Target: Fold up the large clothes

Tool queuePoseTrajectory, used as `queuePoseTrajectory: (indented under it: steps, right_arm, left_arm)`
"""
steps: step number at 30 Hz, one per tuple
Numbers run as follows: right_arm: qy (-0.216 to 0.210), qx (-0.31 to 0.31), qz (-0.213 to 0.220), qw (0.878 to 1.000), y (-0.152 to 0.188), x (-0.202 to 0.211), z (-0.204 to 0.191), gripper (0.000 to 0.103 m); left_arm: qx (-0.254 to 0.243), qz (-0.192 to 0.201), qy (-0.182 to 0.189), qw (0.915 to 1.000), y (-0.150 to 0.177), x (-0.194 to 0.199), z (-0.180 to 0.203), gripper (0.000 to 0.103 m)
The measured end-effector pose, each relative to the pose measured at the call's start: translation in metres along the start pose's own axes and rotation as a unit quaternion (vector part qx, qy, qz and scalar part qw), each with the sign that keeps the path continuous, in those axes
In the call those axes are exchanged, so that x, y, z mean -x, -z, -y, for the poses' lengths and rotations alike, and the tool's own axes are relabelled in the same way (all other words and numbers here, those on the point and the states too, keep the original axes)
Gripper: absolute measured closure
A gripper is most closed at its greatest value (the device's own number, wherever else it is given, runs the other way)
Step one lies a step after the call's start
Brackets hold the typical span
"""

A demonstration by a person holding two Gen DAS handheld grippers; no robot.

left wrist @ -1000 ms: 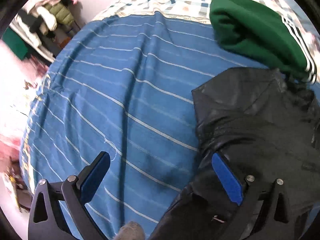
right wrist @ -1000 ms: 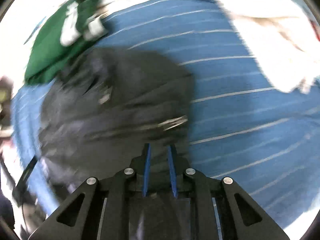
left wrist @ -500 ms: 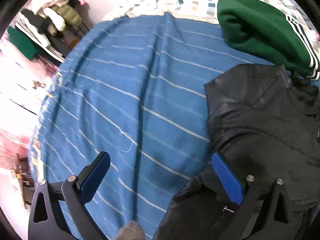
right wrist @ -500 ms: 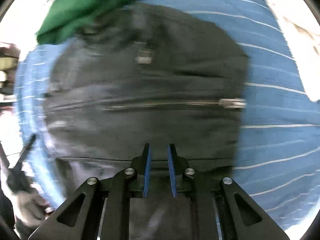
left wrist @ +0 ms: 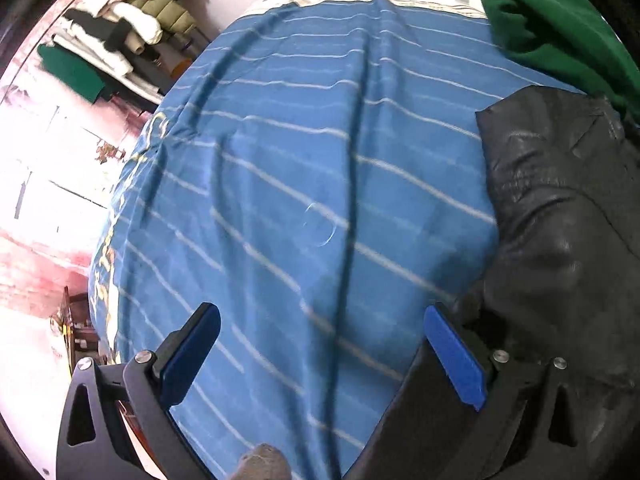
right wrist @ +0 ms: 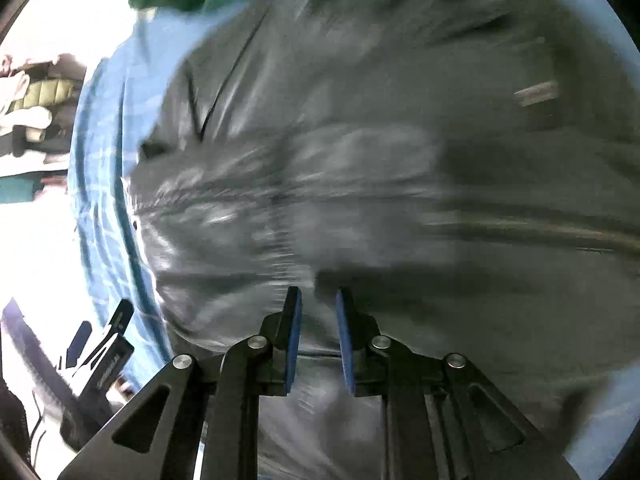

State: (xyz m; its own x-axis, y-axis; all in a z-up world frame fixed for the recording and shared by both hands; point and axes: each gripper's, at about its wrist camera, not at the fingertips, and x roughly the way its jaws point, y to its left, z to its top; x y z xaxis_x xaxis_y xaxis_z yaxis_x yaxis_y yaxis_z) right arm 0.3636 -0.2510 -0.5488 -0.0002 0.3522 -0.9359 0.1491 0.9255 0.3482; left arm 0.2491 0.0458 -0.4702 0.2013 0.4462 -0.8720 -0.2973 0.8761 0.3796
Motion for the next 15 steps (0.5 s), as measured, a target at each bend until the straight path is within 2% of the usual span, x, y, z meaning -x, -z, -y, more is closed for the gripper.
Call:
queuePoseTrajectory:
  steps: [1,3,6,8,9,10,12,15]
  right_arm:
    - [0.036,-0.005,0.014,0.999,0.005,0.019,0.020,0.084]
    - [0.101,-0.018,0.007,0.995,-0.003,0.035,0.051,0.083]
    - [0.108,-0.040,-0.009,0.993,0.005,0.034,0.098,0.083]
    - [0.084,-0.041,-0.018,0.995,0.010,0.015,0.128,0.084]
    - [0.068,-0.042,-0.021,0.997,0.010,0.004,0.135,0.085]
    - [0.074,-0.031,-0.022,0.997,0.008,0.000,0.133,0.085]
    - [0.100,-0.001,-0.021,0.995,0.006,0.007,0.114,0.083]
    - [0.081,0.029,-0.001,0.996,0.021,0.032,0.099,0.057]
  left_arm:
    - [0.003,0.002,0.000,1.0000,0.003,0.003,-0.002,0.000]
    - [0.003,0.008,-0.005,1.0000,0.010,0.010,-0.003,0.000]
    - [0.011,0.034,-0.031,0.9989,0.017,0.016,-0.008,0.000]
    - [0.011,0.045,-0.061,0.9971,0.024,0.015,-0.007,0.000]
    - [0.011,0.044,-0.082,0.9956,0.027,0.013,-0.005,0.000]
    - [0.009,0.042,-0.095,0.9945,0.029,0.012,-0.004,0.000]
    - [-0.005,0.043,-0.151,0.9876,0.038,0.015,0.002,0.000]
    - [-0.009,0.052,-0.191,0.9803,0.056,0.034,0.012,0.000]
